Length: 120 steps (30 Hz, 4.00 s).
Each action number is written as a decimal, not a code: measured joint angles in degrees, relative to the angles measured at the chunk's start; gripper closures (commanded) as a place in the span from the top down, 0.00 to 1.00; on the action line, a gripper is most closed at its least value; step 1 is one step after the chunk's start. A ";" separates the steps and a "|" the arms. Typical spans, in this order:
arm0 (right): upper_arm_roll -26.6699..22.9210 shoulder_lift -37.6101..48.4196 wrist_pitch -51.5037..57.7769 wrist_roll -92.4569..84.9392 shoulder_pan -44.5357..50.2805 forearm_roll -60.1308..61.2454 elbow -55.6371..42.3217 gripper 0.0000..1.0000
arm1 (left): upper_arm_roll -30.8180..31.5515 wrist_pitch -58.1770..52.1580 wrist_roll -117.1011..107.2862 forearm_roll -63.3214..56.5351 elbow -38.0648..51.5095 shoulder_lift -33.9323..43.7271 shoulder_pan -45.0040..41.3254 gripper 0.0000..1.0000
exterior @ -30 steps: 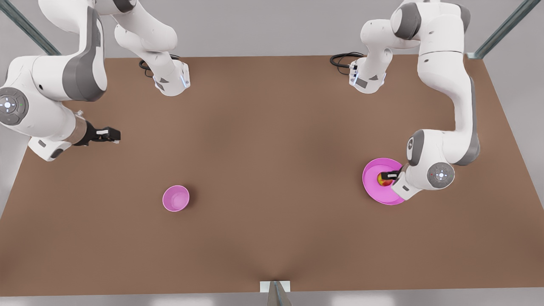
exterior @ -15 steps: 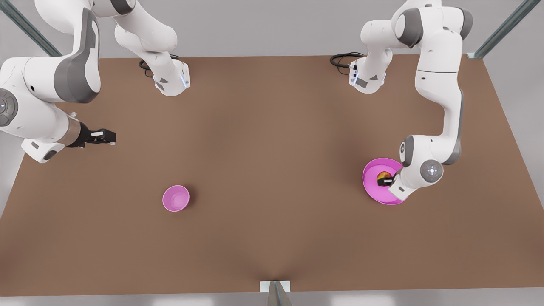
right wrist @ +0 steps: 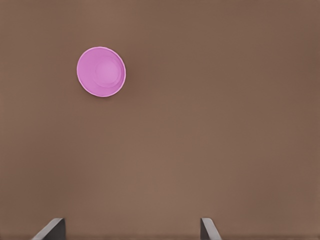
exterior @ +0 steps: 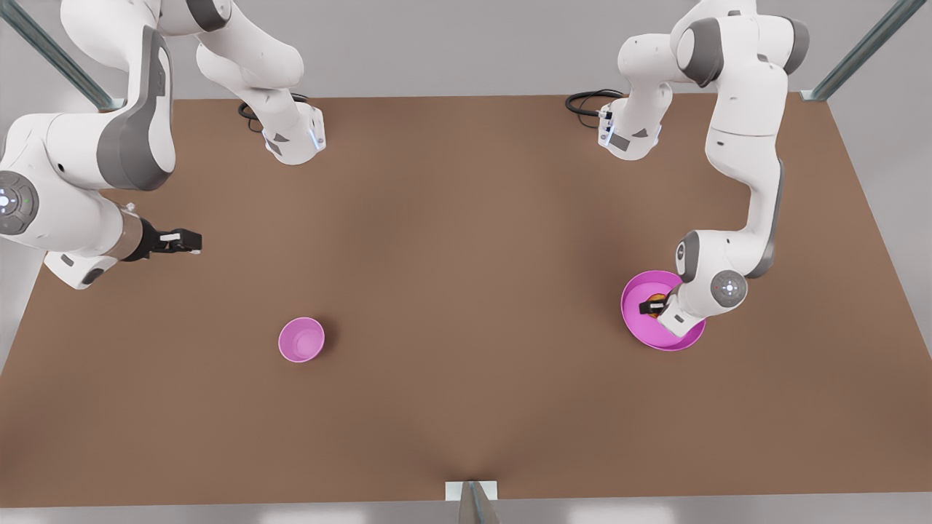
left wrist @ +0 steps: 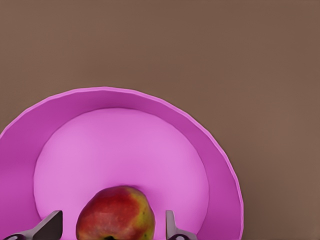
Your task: Use the left arm to pick up the apple from the plate, transfer it to the gripper of the right arm, and then use the right arm to place it into the bowl
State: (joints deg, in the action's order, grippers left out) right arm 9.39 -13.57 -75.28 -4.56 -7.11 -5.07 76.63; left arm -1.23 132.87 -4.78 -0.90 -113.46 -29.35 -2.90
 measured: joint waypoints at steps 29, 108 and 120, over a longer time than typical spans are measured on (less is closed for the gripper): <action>0.00 -0.83 -0.19 -0.01 0.16 -0.50 -0.05 1.00 | 0.00 2.07 1.25 0.21 -0.47 -2.63 0.31 0.87; 29.23 -41.21 -41.72 -91.62 2.47 75.03 2.23 1.00 | 31.59 -26.11 5.20 63.35 50.78 -30.25 -3.60 0.73; 30.66 -41.68 -45.02 -101.21 3.88 77.89 2.61 1.00 | 31.59 -24.93 9.68 64.88 50.77 -30.21 -3.98 0.73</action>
State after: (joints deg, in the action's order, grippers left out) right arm 40.05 -55.24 -120.30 -105.77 -3.23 72.82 79.24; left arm 30.36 107.94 4.89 63.97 -62.69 -59.57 -6.88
